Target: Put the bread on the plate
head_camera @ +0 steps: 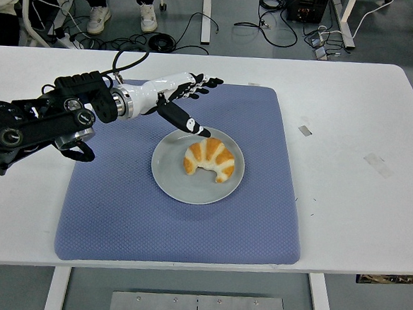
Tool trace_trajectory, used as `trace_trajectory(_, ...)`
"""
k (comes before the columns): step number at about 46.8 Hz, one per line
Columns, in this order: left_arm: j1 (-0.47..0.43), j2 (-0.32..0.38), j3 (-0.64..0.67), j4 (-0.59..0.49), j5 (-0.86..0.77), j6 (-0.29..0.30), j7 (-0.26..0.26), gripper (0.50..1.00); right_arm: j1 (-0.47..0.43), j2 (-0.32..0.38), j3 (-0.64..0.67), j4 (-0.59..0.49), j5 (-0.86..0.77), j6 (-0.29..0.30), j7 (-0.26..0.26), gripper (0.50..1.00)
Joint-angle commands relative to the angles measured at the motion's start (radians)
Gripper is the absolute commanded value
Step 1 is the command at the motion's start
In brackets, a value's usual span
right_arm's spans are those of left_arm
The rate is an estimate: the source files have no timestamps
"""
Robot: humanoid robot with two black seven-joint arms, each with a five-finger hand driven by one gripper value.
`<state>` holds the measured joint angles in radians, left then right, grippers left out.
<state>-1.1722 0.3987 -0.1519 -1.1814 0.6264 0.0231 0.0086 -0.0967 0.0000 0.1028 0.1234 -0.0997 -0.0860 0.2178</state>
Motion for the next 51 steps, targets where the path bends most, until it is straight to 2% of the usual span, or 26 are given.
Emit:
trace_trajectory(1,-0.012,0.012,-0.020,0.000,-0.054,0.000,0.002,0.978,0.000,0.000,0.000,-0.001,0.000,0.000,0.000,1.000)
trace_trajectory(8,-0.020,0.034,-0.037,0.002,-0.094,0.003,0.004,0.980,0.000,0.000,0.000,0.001,0.000,0.000,0.000,1.000)
trace_trajectory(16,-0.003,0.038,-0.116,0.005,-0.109,0.005,-0.002,0.980,0.000,0.000,0.000,-0.001,0.000,0.000,0.000,1.000)
trace_trajectory(26,0.003,0.075,-0.167,0.013,-0.309,0.000,-0.010,0.980,0.000,0.000,0.000,0.001,0.000,0.000,0.000,1.000)
trace_trajectory(31,0.046,0.086,-0.230,0.019,-0.356,0.000,-0.010,0.980,0.000,0.000,0.000,-0.001,0.000,0.000,0.000,1.000)
trace_trajectory(37,0.101,0.083,-0.333,0.051,-0.361,0.000,-0.009,0.980,0.000,0.000,0.000,0.001,0.000,0.000,0.000,1.000)
trace_trajectory(45,0.109,0.077,-0.383,0.167,-0.363,-0.006,-0.010,0.980,0.000,0.000,0.000,-0.001,0.000,0.000,0.000,1.000)
trace_trajectory(51,0.109,0.075,-0.399,0.215,-0.376,-0.066,-0.013,0.980,0.000,0.000,0.000,0.001,0.000,0.000,0.000,1.000)
